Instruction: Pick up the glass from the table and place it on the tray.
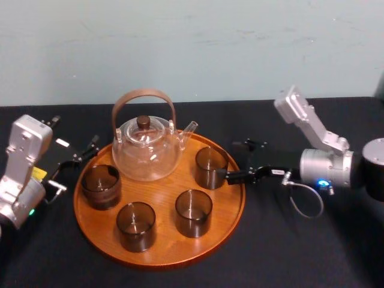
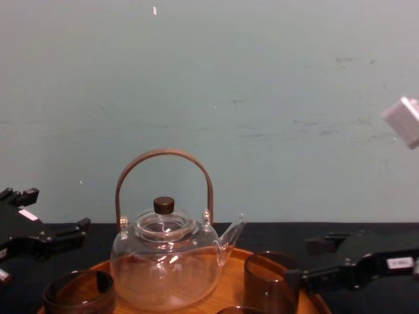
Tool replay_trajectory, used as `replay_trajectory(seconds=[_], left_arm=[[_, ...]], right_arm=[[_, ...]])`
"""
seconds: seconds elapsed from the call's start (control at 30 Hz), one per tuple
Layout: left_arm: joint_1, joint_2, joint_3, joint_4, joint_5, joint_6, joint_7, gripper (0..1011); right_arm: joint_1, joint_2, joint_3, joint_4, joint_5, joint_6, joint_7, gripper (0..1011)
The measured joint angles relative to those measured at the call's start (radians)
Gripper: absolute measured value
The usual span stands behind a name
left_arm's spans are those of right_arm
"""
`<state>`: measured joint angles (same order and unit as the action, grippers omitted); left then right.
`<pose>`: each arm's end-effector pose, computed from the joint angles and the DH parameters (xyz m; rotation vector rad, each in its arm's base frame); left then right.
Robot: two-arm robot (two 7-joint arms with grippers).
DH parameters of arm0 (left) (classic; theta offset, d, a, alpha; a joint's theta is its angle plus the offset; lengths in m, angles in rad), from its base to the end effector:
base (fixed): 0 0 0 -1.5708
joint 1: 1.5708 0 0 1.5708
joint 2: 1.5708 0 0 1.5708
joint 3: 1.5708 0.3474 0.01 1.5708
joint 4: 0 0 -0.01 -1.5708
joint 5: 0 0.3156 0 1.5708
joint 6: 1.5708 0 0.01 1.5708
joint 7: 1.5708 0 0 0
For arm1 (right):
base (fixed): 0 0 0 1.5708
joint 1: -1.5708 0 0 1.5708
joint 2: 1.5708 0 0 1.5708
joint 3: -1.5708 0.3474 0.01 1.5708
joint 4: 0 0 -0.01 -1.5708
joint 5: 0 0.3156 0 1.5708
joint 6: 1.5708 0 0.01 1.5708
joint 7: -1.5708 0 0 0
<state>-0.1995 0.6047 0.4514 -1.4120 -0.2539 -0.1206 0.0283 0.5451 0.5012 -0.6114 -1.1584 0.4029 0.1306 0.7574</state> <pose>0.3739 0.1135 -0.3499 0.3044 -0.2851 1.2479 0.4779 -0.0813 -0.3090 -0.3869 0.0698 -0.5326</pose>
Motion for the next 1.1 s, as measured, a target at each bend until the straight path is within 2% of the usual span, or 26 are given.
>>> replay_trajectory(seconds=[0.37, 0.57, 0.73, 0.9, 0.97, 1.1], left_arm=[[0.000, 0.000, 0.000, 0.000, 0.000, 0.000, 0.000, 1001], [0.000, 0.000, 0.000, 0.000, 0.000, 0.000, 0.000, 1001], [0.000, 0.000, 0.000, 0.000, 0.000, 0.000, 0.000, 1001], [0.000, 0.000, 0.000, 0.000, 0.000, 0.000, 0.000, 1002], [0.000, 0.000, 0.000, 0.000, 0.000, 0.000, 0.000, 1001], [0.000, 0.000, 0.000, 0.000, 0.000, 0.000, 0.000, 1001]], right_arm=[[-0.080, 0.090, 0.056, -0.119, 0.051, -0.014, -0.019, 1002], [-0.138, 0.126, 0.114, -0.181, 0.089, -0.037, -0.076, 1002], [-0.180, 0.123, 0.165, -0.202, 0.105, -0.064, -0.152, 1002], [-0.217, 0.106, 0.210, -0.214, 0.106, -0.085, -0.227, 1002], [-0.240, 0.093, 0.234, -0.220, 0.094, -0.101, -0.280, 1002], [-0.258, 0.082, 0.249, -0.223, 0.078, -0.111, -0.320, 1002]])
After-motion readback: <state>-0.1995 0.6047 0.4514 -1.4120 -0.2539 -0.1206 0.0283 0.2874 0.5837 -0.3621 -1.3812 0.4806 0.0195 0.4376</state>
